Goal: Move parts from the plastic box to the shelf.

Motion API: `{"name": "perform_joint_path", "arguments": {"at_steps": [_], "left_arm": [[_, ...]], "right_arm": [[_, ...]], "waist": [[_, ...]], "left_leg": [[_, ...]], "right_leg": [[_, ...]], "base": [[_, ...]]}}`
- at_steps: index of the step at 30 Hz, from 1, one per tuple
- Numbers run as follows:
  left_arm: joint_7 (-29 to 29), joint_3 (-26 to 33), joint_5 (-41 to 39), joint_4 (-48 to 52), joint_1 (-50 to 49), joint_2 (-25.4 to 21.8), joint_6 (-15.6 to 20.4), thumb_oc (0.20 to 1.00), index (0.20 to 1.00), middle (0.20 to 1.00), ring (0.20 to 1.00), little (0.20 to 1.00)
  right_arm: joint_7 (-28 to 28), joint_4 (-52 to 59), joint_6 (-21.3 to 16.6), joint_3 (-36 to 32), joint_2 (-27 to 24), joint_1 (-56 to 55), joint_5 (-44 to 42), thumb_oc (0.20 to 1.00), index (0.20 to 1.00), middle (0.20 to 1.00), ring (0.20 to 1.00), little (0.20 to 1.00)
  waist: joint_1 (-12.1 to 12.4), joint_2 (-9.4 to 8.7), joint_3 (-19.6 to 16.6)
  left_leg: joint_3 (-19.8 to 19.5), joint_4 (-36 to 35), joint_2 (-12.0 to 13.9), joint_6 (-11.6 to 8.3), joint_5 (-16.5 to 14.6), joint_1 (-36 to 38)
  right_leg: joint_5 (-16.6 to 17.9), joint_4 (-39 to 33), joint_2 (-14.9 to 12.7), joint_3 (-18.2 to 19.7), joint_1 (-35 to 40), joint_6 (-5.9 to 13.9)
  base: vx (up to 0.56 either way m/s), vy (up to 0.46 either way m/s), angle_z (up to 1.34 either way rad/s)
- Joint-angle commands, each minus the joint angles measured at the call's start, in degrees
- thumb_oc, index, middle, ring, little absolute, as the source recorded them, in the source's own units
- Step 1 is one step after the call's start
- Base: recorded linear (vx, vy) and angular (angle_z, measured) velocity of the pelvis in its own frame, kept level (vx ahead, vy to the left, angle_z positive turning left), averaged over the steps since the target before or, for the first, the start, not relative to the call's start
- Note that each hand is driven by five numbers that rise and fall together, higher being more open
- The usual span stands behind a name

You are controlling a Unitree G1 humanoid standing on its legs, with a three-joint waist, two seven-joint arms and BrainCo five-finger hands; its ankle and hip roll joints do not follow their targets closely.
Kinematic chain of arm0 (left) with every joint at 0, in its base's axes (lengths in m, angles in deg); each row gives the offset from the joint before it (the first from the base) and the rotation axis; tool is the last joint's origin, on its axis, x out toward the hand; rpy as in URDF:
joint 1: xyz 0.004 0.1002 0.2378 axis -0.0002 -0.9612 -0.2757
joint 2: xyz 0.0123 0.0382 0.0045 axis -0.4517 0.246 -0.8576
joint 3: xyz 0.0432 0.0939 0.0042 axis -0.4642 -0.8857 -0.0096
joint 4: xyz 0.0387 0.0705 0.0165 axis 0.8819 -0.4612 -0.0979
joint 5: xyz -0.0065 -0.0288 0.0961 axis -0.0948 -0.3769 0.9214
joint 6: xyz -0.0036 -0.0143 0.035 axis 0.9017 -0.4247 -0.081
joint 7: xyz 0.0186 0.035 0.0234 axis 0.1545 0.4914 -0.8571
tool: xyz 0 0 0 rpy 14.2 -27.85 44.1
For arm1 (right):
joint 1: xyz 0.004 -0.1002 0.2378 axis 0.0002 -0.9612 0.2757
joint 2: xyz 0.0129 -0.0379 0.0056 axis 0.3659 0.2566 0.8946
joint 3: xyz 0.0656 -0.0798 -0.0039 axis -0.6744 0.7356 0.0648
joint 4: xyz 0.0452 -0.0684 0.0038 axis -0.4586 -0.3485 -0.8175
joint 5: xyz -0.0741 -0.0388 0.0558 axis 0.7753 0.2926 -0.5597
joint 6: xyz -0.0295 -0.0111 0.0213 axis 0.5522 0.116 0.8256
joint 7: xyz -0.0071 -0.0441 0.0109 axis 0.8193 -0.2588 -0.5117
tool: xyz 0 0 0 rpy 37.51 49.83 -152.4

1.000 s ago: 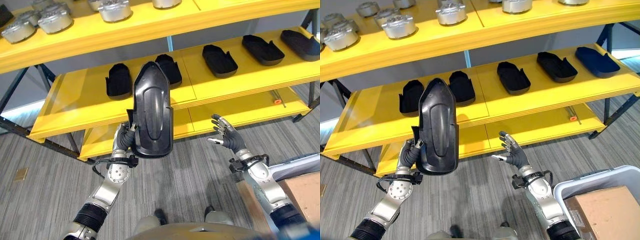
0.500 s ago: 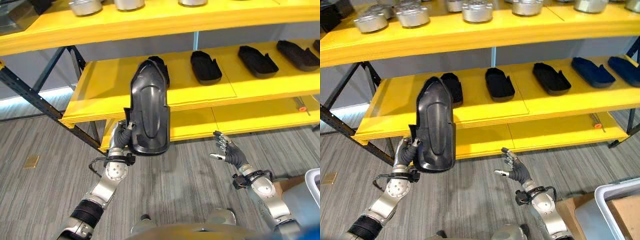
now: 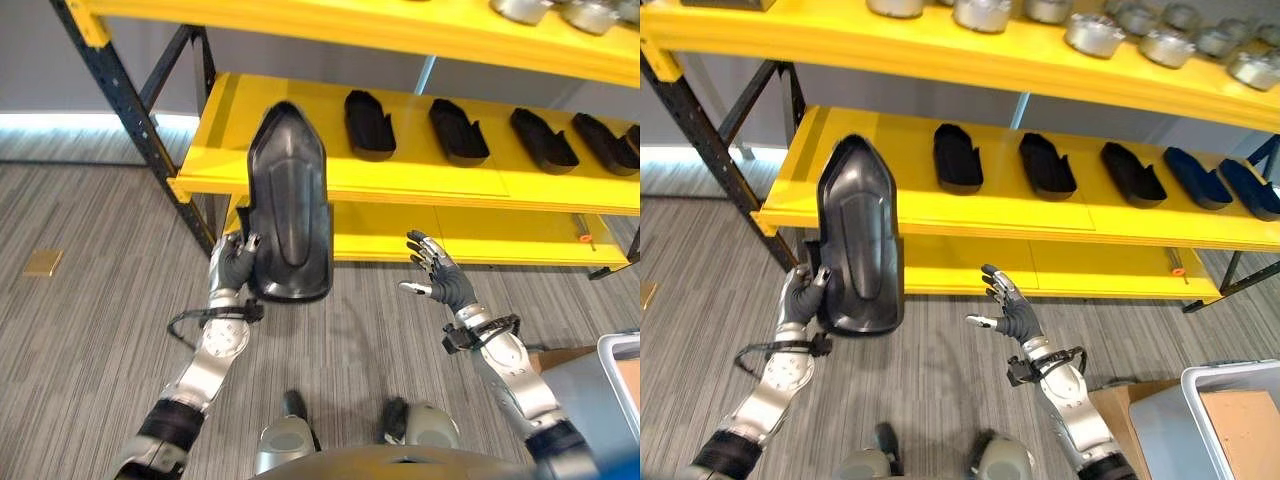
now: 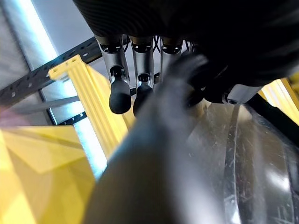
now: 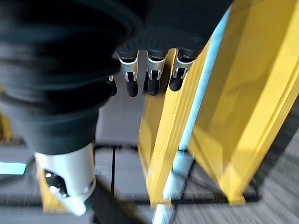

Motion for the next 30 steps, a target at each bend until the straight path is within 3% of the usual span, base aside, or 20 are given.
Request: {"name": "perform_joint_path", "arguments": {"at_steps": [1, 4, 7, 14, 15, 18, 19, 20, 22, 23, 24, 26, 27, 30], "left_arm": [[0.43, -0.82, 1.26, 4.41, -0.33, -1.04, 3.53, 0.2, 0.2, 0.2, 0.2, 0.2], [1.17, -2.4, 2.12, 2.99, 0.68, -0.2, 3.96, 0.2, 0.2, 0.2, 0.2, 0.2], [0.51, -3.5, 1.3, 2.73, 1.37, -0.86, 3.1, 0.2, 0.2, 0.2, 0.2, 0.2], [1.08, -3.71, 1.32, 2.47, 0.18, -0.44, 3.39, 0.2, 0.2, 0.2, 0.2, 0.2], [0.56, -3.49, 2.17, 2.28, -0.13, -0.63, 3.75, 0.2, 0.2, 0.2, 0.2, 0.2], [-0.23, -3.62, 2.55, 2.0, 0.06, -0.9, 3.88, 0.2, 0.2, 0.2, 0.2, 0.2], [-1.08, -3.86, 2.49, 1.56, 0.59, -1.36, 4.31, 0.2, 0.2, 0.2, 0.2, 0.2], [-1.18, -3.85, 2.53, 1.51, 0.74, -1.42, 4.36, 0.2, 0.2, 0.2, 0.2, 0.2], [-2.0, -3.98, 2.08, 1.56, 1.75, -1.82, 4.02, 0.2, 0.2, 0.2, 0.2, 0.2], [-2.36, -3.96, 1.88, 1.52, 2.11, -1.86, 3.68, 0.2, 0.2, 0.2, 0.2, 0.2], [-2.68, -3.9, 1.63, 1.33, 2.43, -1.89, 3.53, 0.2, 0.2, 0.2, 0.2, 0.2], [-3.87, -3.31, 0.98, 0.64, 2.81, -1.84, 3.46, 0.2, 0.2, 0.2, 0.2, 0.2], [-4.28, -2.75, 0.75, 0.61, 2.11, -1.78, 3.55, 0.2, 0.2, 0.2, 0.2, 0.2], [-4.15, -1.62, 0.09, 0.69, 0.72, -2.03, 3.91, 0.2, 0.2, 0.2, 0.2, 0.2]], "right_arm": [[0.5, -4.66, -1.0, -2.63, 0.14, 2.54, -0.33, 1.0, 1.0, 1.0, 1.0, 1.0], [1.24, -5.34, -1.27, -3.32, 0.83, 1.18, -0.32, 1.0, 1.0, 1.0, 1.0, 1.0], [1.68, -6.22, -1.81, -2.28, 1.18, 0.97, -0.24, 1.0, 1.0, 1.0, 1.0, 1.0], [2.82, -7.48, -1.95, -1.57, 1.13, 0.96, 0.25, 1.0, 1.0, 1.0, 1.0, 1.0], [2.59, -8.06, -2.45, -1.62, 0.76, 1.08, 0.44, 1.0, 1.0, 1.0, 1.0, 1.0], [2.07, -8.13, -2.8, -1.67, 0.22, 1.1, 0.81, 1.0, 1.0, 1.0, 1.0, 1.0], [1.31, -8.13, -3.08, -1.96, -0.92, 1.37, 0.51, 1.0, 1.0, 1.0, 1.0, 1.0], [1.18, -8.14, -3.2, -2.0, -1.17, 1.45, 0.5, 1.0, 1.0, 1.0, 1.0, 1.0], [0.34, -8.66, -3.9, -2.2, -2.65, 1.92, 0.35, 1.0, 1.0, 1.0, 1.0, 1.0], [0.13, -8.78, -4.07, -1.97, -2.95, 2.16, 0.21, 1.0, 1.0, 1.0, 1.0, 1.0], [0.06, -8.91, -4.2, -1.68, -3.13, 2.44, 0.26, 1.0, 1.0, 1.0, 1.0, 1.0], [-0.26, -8.83, -3.86, -1.07, -3.35, 3.22, 0.41, 1.0, 1.0, 1.0, 1.0, 1.0], [-0.77, -8.5, -3.28, -1.24, -3.35, 2.99, 0.7, 1.0, 1.0, 1.0, 1.0, 1.0], [-2.16, -8.06, -2.78, -1.45, -3.98, 2.25, 0.51, 1.0, 1.0, 1.0, 1.0, 1.0]], "waist": [[-0.65, -0.82, -3.44], [-2.45, -0.88, -4.1], [-2.86, -0.31, -4.27], [-2.94, 0.56, -5.85], [-3.22, 1.17, -6.13], [-3.42, 1.14, -5.96], [-3.52, 0.92, -5.37], [-3.58, 0.55, -5.09], [-3.84, 0.84, -3.9], [-4.01, 0.91, -3.52], [-4.24, 1.34, -3.38], [-5.1, 1.72, -3.3], [-5.1, 1.97, -3.54], [-4.17, 2.33, -4.01]], "left_leg": [[1.59, -1.56, -3.62, -5.21, -1.61, 6.41], [-0.96, -1.56, -5.28, -4.21, -2.49, 6.4], [-0.61, -1.56, -4.89, -4.38, -2.69, 7.07], [2.42, -1.56, -4.24, -4.83, -2.52, 7.4], [2.33, -0.48, -4.25, -5.16, -3.87, 8.19], [2.6, 4.24, -3.85, -5.53, -5.64, 6.63], [3.39, 14.68, -1.13, -8.01, -4.08, 2.4], [4.74, 16.84, -0.54, -7.88, -2.5, 1.29], [4.59, 30.08, 4.89, -11.61, 3.2, -4.61], [4.64, 31.33, 6.43, -12.0, 4.39, -5.5], [3.96, 31.57, 7.67, -13.08, 3.63, -5.53], [5.94, 24.3, 9.13, -11.52, 3.22, -4.05], [5.08, 17.59, 8.87, -11.28, 4.56, -3.36], [0.98, 9.43, 8.73, -10.63, 7.45, -2.69]], "right_leg": [[11.96, -13.09, -2.48, 0.31, 3.38, 1.73], [13.04, -11.83, -1.87, 4.9, 1.29, 2.18], [12.06, -11.23, -2.55, 4.76, 1.37, 2.31], [8.73, -14.54, -1.91, 3.35, 6.09, 0.11], [6.56, -14.47, -1.37, 4.52, 7.36, -0.06], [5.92, -14.03, -1.58, 4.92, 7.33, -0.87], [5.03, -14.1, -1.75, 5.07, 7.85, -2.53], [5.67, -14.11, -2.06, 4.44, 7.48, -3.38], [4.11, -13.59, -1.66, 4.27, 8.14, -5.74], [3.59, -13.04, -1.64, 4.42, 8.21, -6.17], [2.14, -12.37, -1.17, 5.13, 8.66, -6.05], [1.07, -11.27, -1.21, 5.91, 8.77, -6.04], [1.12, -11.11, -1.37, 6.65, 9.14, -5.66], [2.02, -11.24, -1.96, 7.47, 9.66, -5.72]], "base": [[0.05, 0.014, 0.22], [0.18, 0.0, 0.58], [0.16, -0.019, 0.67], [0.18, -0.056, 0.02], [0.27, -0.125, -0.17], [0.11, -0.096, -0.17], [-0.03, -0.149, -0.24], [-0.01, -0.219, -0.2], [0.02, -0.149, -0.13], [0.11, -0.065, -0.17], [0.13, 0.014, -0.23], [0.16, 0.163, -0.25], [0.15, 0.216, -0.3], [0.16, 0.242, -0.53]]}}
